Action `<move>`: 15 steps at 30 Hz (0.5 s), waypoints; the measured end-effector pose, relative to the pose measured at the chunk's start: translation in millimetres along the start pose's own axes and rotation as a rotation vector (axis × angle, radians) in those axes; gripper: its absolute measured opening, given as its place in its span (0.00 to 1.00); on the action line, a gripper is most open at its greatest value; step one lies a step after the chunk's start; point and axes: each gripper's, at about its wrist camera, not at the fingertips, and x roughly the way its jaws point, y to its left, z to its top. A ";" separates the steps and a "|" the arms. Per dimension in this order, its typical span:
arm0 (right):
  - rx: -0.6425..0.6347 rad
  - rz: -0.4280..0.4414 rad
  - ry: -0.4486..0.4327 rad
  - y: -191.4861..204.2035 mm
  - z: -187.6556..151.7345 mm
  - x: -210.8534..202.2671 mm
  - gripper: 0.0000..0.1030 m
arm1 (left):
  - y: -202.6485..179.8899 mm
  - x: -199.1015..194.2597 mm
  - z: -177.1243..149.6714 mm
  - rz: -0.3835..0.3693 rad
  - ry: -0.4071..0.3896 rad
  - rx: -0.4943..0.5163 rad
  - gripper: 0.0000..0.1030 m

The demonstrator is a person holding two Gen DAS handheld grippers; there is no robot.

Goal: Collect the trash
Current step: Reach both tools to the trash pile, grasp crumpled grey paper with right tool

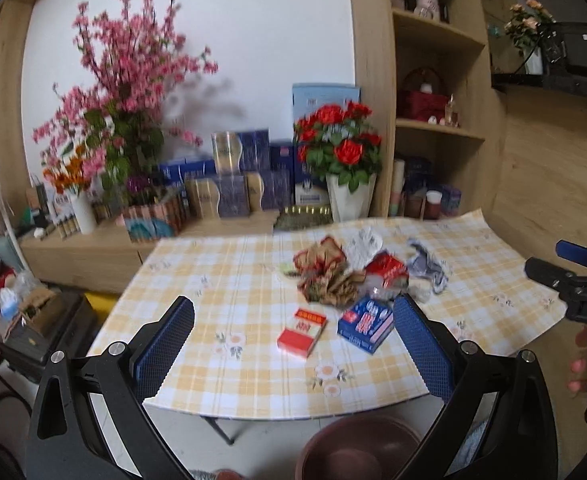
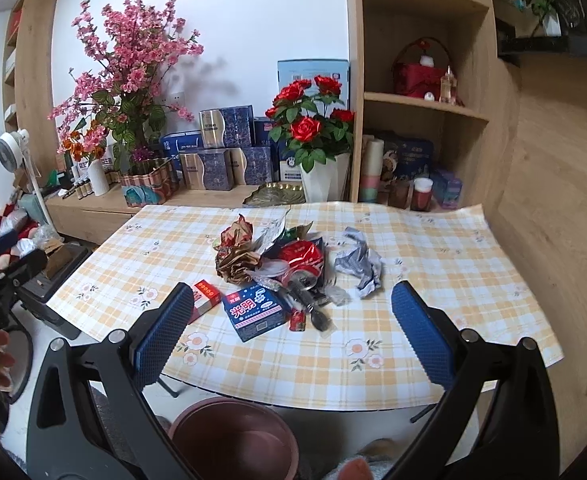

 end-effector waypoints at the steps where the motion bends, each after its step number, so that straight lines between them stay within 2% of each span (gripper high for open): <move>1: 0.005 0.002 0.007 -1.7 -2.5 3.4 0.95 | 0.6 4.0 -2.9 0.007 0.007 0.002 0.94; 7: -0.008 -0.010 0.070 -16.1 -29.8 32.2 0.95 | 4.7 30.8 -26.5 -0.051 0.071 0.023 0.94; 11: -0.004 -0.038 0.069 -28.0 -46.7 45.1 0.95 | 9.9 61.9 -46.5 -0.061 0.167 0.016 0.94; 13: -0.002 -0.031 0.122 -33.3 -52.5 58.2 0.95 | 12.3 77.4 -55.1 -0.087 0.209 -0.003 0.95; 15: -0.002 -0.061 0.144 -36.4 -56.5 67.2 0.95 | 13.4 91.8 -61.7 -0.123 0.220 -0.013 0.94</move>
